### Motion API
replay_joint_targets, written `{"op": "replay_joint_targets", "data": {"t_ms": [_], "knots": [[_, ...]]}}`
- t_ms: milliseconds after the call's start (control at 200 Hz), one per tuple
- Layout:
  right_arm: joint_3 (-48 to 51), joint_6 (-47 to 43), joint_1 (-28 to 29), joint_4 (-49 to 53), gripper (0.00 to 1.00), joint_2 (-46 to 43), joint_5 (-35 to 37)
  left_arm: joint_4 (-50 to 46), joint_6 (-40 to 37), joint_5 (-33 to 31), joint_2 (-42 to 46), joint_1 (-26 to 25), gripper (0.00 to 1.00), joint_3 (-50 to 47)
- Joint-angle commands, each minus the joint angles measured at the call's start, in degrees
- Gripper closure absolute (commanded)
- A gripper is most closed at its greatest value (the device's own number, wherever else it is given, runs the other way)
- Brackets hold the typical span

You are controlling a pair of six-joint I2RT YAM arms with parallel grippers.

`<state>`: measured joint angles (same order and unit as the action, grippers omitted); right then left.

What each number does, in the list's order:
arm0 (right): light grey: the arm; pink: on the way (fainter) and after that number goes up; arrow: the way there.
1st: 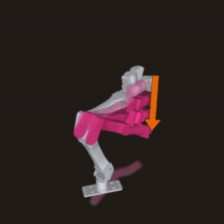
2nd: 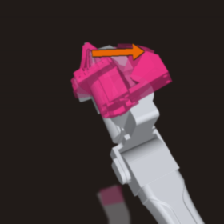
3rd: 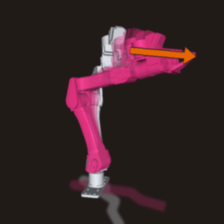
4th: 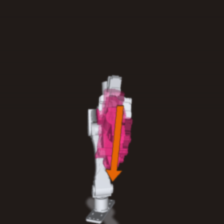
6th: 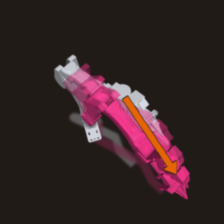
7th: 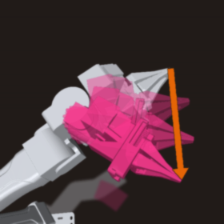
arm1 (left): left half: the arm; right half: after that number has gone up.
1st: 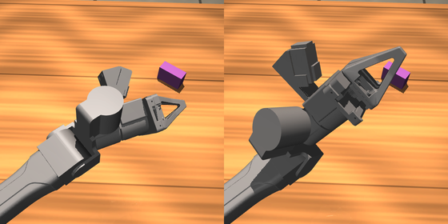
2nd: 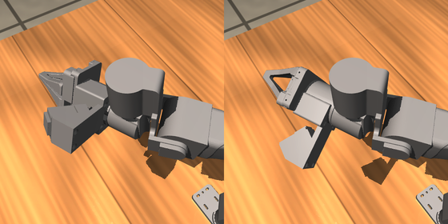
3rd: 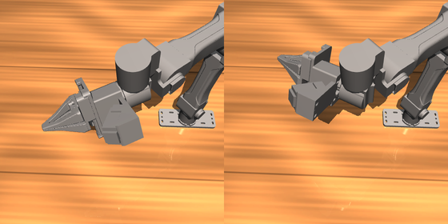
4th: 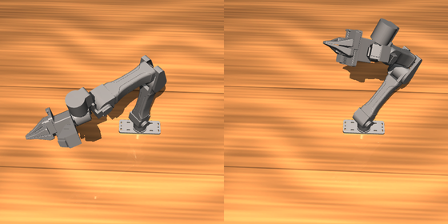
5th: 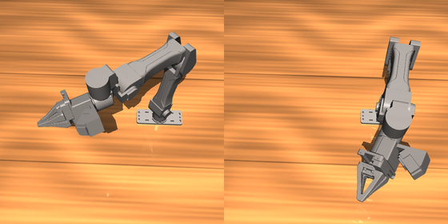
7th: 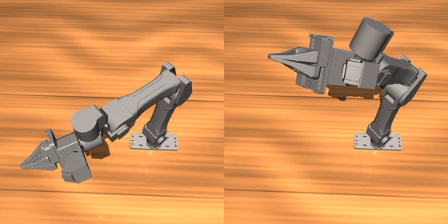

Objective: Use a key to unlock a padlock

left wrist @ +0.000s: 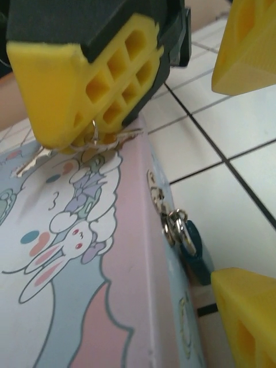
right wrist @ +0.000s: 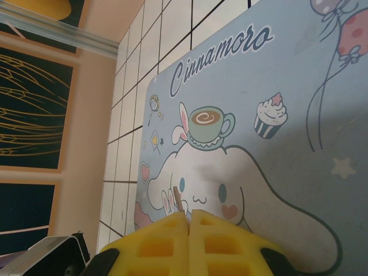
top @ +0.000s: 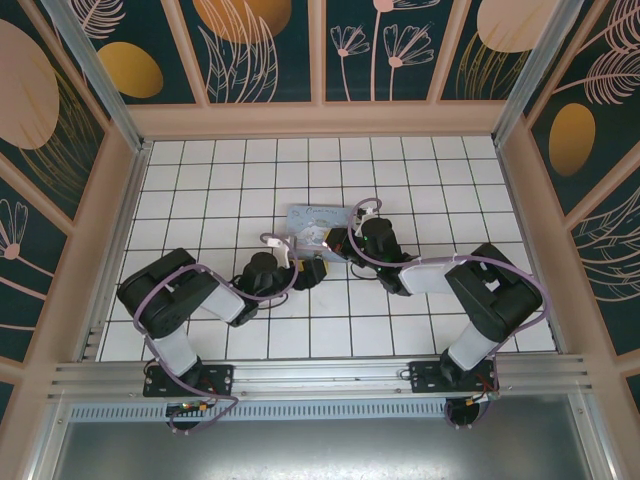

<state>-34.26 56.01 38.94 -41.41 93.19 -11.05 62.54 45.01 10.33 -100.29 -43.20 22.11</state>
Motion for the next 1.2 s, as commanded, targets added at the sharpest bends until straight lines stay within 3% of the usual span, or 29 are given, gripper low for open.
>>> {"op": "replay_joint_targets", "data": {"t_ms": [0, 540, 1196], "knots": [[-0.11, 0.57, 0.52, 0.15, 1.0, 1.03, -0.82, -7.45, -6.02, -3.21, 0.54, -0.13, 0.21, 1.57], [0.51, 0.41, 0.61, 0.03, 1.0, 0.76, -0.99, -7.89, -9.31, -5.3, -1.52, -0.13, 0.2, 2.98], [0.16, 0.92, 0.63, -0.78, 1.0, 2.04, -1.35, -3.02, -13.81, 2.14, -7.95, -0.11, 0.23, 6.23]]}}
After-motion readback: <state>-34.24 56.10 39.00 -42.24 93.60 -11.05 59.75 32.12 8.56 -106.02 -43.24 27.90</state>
